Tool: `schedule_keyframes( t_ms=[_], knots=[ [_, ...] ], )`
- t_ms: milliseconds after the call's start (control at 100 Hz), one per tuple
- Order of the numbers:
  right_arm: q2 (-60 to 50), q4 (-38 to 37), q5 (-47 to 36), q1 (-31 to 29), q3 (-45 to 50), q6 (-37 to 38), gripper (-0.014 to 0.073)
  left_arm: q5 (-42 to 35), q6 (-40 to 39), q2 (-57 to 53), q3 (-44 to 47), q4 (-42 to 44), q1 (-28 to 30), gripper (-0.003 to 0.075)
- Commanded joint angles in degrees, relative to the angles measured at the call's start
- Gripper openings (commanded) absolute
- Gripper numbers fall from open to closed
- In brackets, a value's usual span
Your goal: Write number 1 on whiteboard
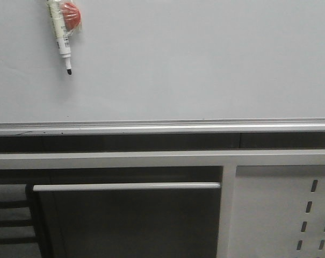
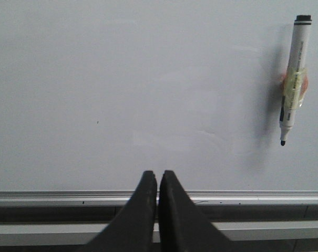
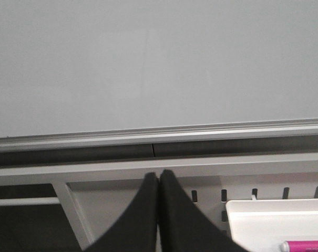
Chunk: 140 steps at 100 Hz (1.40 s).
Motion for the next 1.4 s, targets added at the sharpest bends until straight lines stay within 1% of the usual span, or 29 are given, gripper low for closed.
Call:
schedule_keyframes(
  t_ms=[0, 120, 270, 360, 460, 580, 630, 710, 810, 840, 920, 1000, 1050, 1100, 1210, 1320, 1390],
  knots=[
    [-0.99, 3.23, -5.69, -0.25, 1.47, -0.04, -0.0049, -4.67, -0.62, -1.29, 2.28, -3.37, 0.15, -0.0020],
    [-0.99, 6.57, -6.55, -0.25, 1.47, -0.04, -0.0049, -4.67, -0.62, -1.29, 2.28, -4.50, 0.15, -0.0020],
    [-0.99, 6.83, -7.11, -0.25, 1.47, -0.04, -0.0049, -4.76, -0.62, -1.29, 2.28, -4.72, 0.15, -0.0020],
    [-0.99, 9.43, -8.04, -0.25, 1.47, -0.04, -0.0049, -4.80, -0.62, -1.29, 2.28, -10.61, 0.15, -0.0020],
    [-0.99, 16.48, -8.80, -0.25, 1.47, -0.04, -0.0049, -5.13, -0.62, -1.29, 2.28, -20.26, 0.15, -0.0020],
    [-0.99, 32.54, -9.49, -0.25, 1.36, -0.04, -0.0049, -5.50, -0.62, -1.29, 2.17, -30.95, 0.15, -0.0020],
    [-0.99, 36.07, -8.86, -0.25, 0.83, -0.04, -0.0049, -5.06, -0.62, -1.29, 1.74, -33.90, 0.15, -0.0020],
    [-0.99, 35.72, -5.81, -0.25, -0.90, -0.50, -0.0048, -2.84, -0.62, -1.29, 0.23, -34.65, 0.15, -0.0020],
    [0.11, 31.32, 0.26, -0.25, -5.05, -0.50, -0.0048, 1.37, -0.05, -0.50, -3.45, -33.19, 0.15, -0.0020],
    [0.81, 29.88, 2.50, -0.25, -6.41, -0.50, -0.0048, 2.82, -0.05, 0.09, -4.86, -31.66, 0.15, -0.0020],
    [4.11, 28.81, 6.90, -0.25, -10.50, -0.50, -0.0043, 7.96, -0.05, 2.89, -10.01, -26.70, 0.15, -0.0020],
    [9.80, 25.98, 11.92, -0.25, -15.80, -1.05, -0.0043, 13.53, -0.05, 8.08, -15.69, -20.61, 0.15, -0.0020],
    [13.82, 23.87, 16.65, -0.25, -19.34, -2.54, -0.0043, 17.54, 0.07, 11.77, -19.57, -17.21, 0.15, -0.0020],
    [17.90, 21.94, 20.85, -0.25, -22.93, -3.95, -0.0043, 21.73, 2.55, 15.62, -23.40, -15.39, 0.15, -0.0020],
    [25.40, 20.83, 26.00, -0.25, -30.09, -7.80, -0.0043, 28.88, 8.70, 23.63, -30.89, -16.72, 0.15, -0.0020],
    [28.41, 20.83, 26.96, -0.25, -33.21, -7.90, -0.0043, 30.23, 9.16, 27.78, -33.47, -19.19, 0.15, -0.0020],
    [28.68, 21.08, 27.22, -0.25, -33.78, -8.32, -0.0030, 30.12, 12.97, 29.31, -33.76, -22.50, 0.15, -0.0020]
  ],
)
